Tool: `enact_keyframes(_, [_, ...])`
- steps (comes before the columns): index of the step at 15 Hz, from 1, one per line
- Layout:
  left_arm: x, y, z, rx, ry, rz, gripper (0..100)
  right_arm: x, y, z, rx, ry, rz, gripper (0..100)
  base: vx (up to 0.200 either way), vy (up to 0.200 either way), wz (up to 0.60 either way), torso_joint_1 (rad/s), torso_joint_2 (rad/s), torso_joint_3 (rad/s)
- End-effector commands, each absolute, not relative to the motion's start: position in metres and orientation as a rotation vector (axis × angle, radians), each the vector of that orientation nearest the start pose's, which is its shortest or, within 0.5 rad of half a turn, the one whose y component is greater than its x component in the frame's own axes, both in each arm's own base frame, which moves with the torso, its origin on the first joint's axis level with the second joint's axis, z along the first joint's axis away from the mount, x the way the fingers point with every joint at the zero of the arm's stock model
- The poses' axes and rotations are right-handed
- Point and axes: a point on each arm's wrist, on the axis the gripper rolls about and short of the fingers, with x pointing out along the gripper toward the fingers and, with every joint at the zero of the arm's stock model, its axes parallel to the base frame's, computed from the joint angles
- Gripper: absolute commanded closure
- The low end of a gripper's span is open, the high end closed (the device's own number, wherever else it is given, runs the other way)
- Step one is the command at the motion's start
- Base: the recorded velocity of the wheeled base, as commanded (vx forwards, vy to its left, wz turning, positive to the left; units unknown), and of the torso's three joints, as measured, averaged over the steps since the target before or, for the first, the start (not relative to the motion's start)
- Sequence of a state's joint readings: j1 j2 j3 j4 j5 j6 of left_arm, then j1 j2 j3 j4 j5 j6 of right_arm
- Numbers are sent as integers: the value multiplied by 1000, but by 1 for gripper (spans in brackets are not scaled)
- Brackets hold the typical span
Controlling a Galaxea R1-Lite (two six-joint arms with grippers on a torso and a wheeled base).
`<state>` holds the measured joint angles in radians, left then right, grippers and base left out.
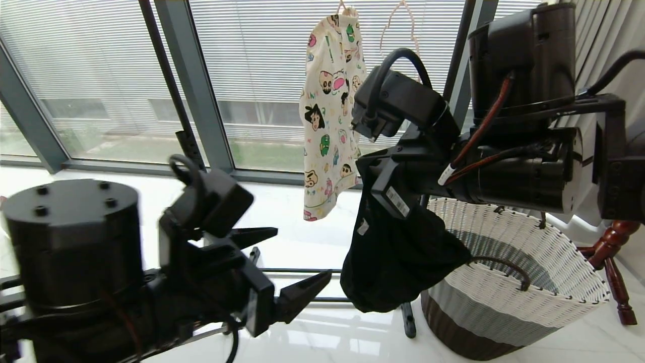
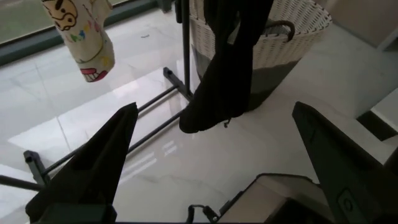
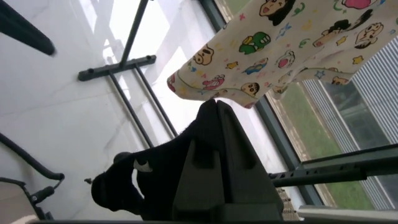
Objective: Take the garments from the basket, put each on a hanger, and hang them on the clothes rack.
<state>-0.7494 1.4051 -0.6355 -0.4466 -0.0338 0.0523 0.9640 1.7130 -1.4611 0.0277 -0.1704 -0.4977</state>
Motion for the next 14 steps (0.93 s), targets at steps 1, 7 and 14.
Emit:
enact_keyframes(1, [201, -194, 168, 204, 398, -797, 0, 185, 267, 303, -610, 26, 852, 100, 0, 0, 0, 0, 0, 0])
enact_keyframes(7, [252, -213, 128, 196, 390, -740, 0, 179, 261, 311, -558, 18, 868, 100, 0, 0, 0, 0, 0, 0])
enact_keyframes(14, [259, -213, 121, 208, 406, -720, 100, 179, 260, 310, -550, 23, 876, 100, 0, 0, 0, 0, 0, 0])
